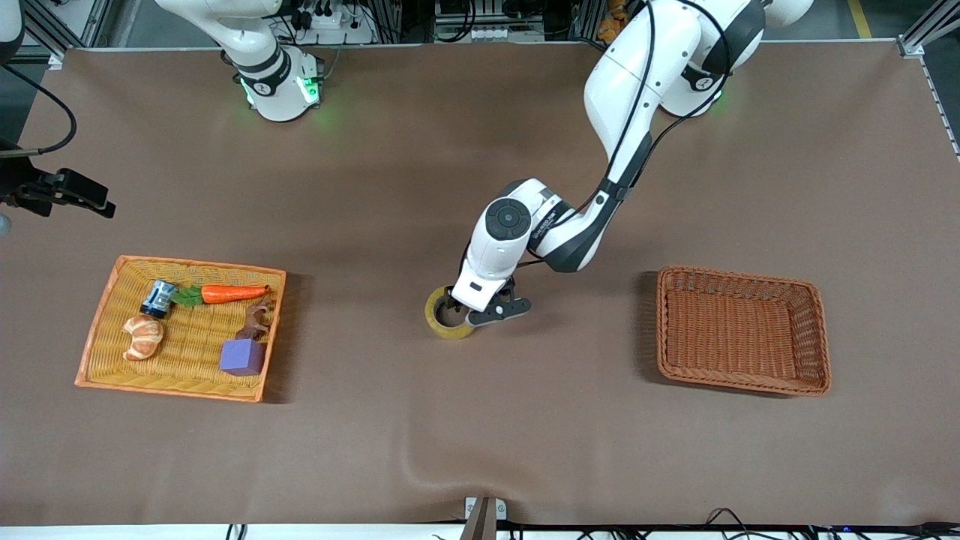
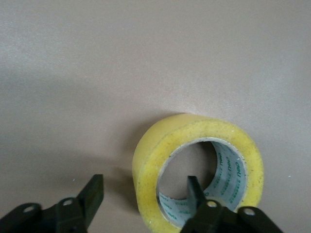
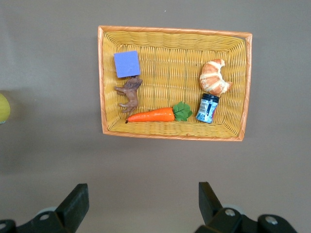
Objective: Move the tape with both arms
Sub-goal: 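Grasp the tape roll rim with the left gripper, then carry the tape roll with the left gripper over the brown basket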
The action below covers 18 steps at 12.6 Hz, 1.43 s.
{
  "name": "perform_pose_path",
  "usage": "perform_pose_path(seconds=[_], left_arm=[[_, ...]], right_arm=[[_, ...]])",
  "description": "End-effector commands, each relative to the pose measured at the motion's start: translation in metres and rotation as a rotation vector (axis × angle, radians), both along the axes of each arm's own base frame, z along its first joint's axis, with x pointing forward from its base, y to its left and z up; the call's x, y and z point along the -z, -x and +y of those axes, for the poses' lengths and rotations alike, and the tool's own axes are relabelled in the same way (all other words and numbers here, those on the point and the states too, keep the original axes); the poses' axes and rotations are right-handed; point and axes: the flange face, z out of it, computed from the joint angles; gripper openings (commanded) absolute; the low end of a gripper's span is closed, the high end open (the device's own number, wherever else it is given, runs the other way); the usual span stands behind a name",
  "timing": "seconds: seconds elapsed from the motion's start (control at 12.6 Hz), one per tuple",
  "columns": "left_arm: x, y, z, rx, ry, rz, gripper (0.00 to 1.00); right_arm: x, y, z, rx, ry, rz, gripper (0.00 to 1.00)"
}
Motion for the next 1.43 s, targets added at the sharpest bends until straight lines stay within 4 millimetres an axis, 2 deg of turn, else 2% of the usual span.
perform_pose_path(seconds=[0.0,0.24,0.4,0.48,0.55,0.71,0.95,1.03,1.11,1.19,1.35], left_arm=[[0.003,-0.002,-0.008,0.003,0.013,-0.042,0.0],[-0.005,-0.008,-0.003,0.104,-0.051,-0.121,0.0],[-0.048,-0.022,0.008,0.09,-0.036,-0.167,0.0],[-0.09,-0.034,0.025,0.065,-0.025,-0.192,0.0],[-0.134,-0.048,0.052,0.028,-0.031,-0.198,0.0],[-0.198,-0.052,0.103,-0.019,-0.076,-0.172,0.0],[-0.259,-0.059,0.199,-0.028,-0.089,-0.208,0.0],[-0.278,-0.063,0.218,-0.037,-0.059,-0.215,0.0],[-0.287,-0.065,0.235,-0.046,-0.046,-0.194,0.0],[-0.289,-0.07,0.265,-0.014,-0.082,-0.162,0.0],[-0.279,-0.075,0.327,0.116,-0.152,-0.109,0.0]], right_arm=[[-0.006,0.0,0.005,0.012,-0.007,-0.011,1.0],[-0.009,-0.001,0.015,-0.007,-0.007,-0.015,1.0],[-0.008,-0.001,0.015,-0.007,-0.005,-0.015,1.0],[-0.009,-0.001,0.015,-0.007,-0.005,-0.017,1.0],[-0.009,-0.001,0.015,-0.008,-0.005,-0.017,1.0],[-0.009,-0.001,0.015,-0.008,-0.006,-0.015,1.0],[-0.009,0.0,0.015,-0.008,-0.006,-0.012,1.0],[-0.008,-0.001,0.015,-0.008,-0.006,-0.01,1.0],[-0.008,-0.001,0.015,-0.008,-0.006,-0.01,1.0],[-0.009,0.0,0.015,-0.008,-0.006,-0.012,1.0],[-0.009,0.0,0.015,-0.009,-0.006,-0.01,1.0]])
